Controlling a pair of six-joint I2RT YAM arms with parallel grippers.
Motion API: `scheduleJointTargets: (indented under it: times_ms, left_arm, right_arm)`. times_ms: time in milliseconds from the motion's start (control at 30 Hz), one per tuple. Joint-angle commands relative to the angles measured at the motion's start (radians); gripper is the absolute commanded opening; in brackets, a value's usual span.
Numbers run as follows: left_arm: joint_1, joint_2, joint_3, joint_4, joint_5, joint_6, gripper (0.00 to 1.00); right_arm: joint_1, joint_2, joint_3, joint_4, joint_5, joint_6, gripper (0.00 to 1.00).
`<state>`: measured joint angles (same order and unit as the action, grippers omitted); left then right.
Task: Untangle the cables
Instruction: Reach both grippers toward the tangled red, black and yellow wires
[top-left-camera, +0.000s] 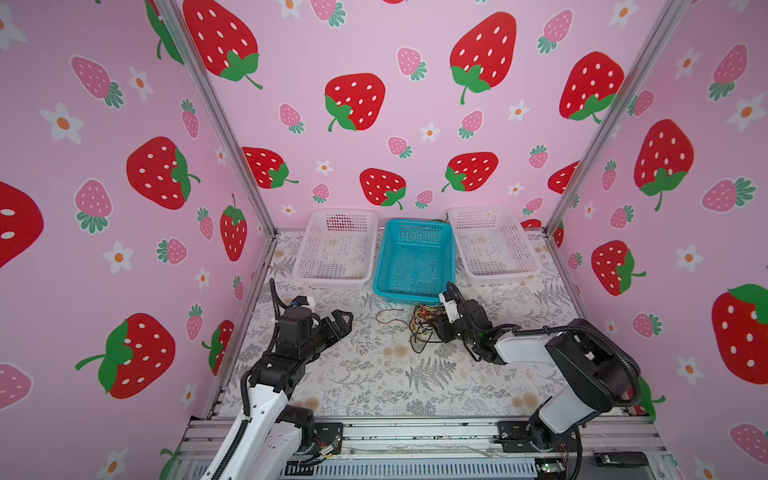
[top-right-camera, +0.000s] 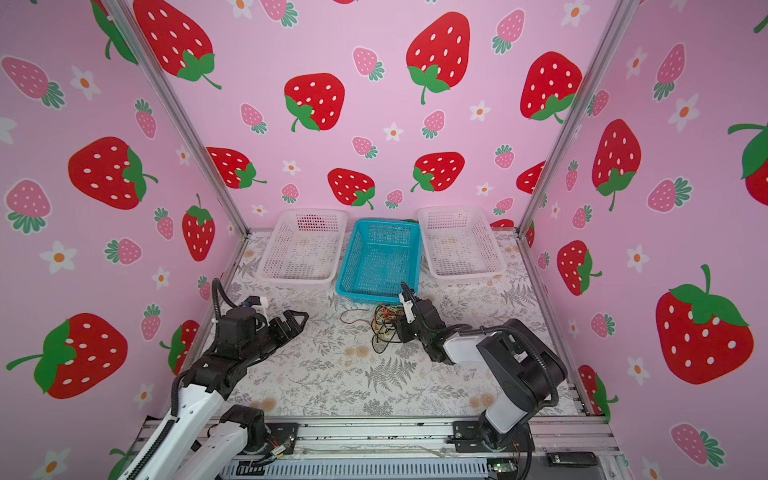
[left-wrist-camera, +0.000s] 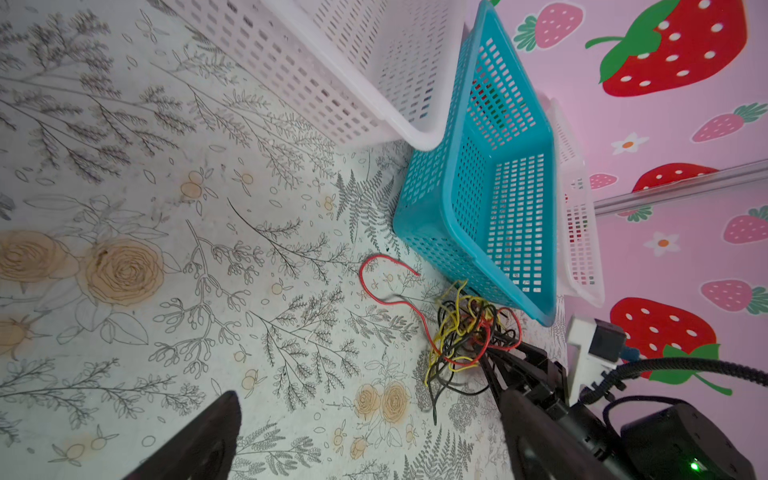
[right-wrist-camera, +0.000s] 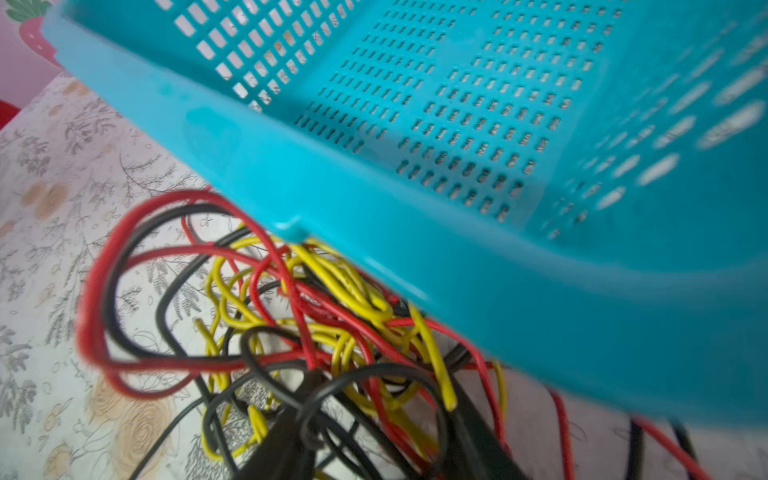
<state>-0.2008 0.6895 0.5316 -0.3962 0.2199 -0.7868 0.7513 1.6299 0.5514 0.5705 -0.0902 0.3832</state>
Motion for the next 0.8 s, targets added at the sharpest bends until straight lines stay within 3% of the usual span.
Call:
scheduleJointTargets:
  times_ms: [0, 233, 433, 767]
  left_arm:
    - [-0.051, -0.014, -0.027, 0.023, -0.02, -0.063, 0.99]
    - [-0.181, -0.011, -0.124, 0.164, -0.038, -0.167, 0.99]
    - [-0.287, 0.066, -0.179, 0.331, -0.041, -0.218, 1.0]
    - [-0.423, 0.22, -0.167, 0.532, -0.057, -0.235, 0.96]
  right_arm:
    - [0.055, 0.013, 0.018, 0.022, -0.05, -0.032, 0.32]
    - [0.167, -0.006, 0.019, 0.032, -0.106, -0.071, 0.14]
    - [0.185, -0.066, -0.01, 0.069, -0.184, -0.072, 0.0]
    - [0.185, -0.161, -0.085, 0.186, -0.36, -0.065, 0.0]
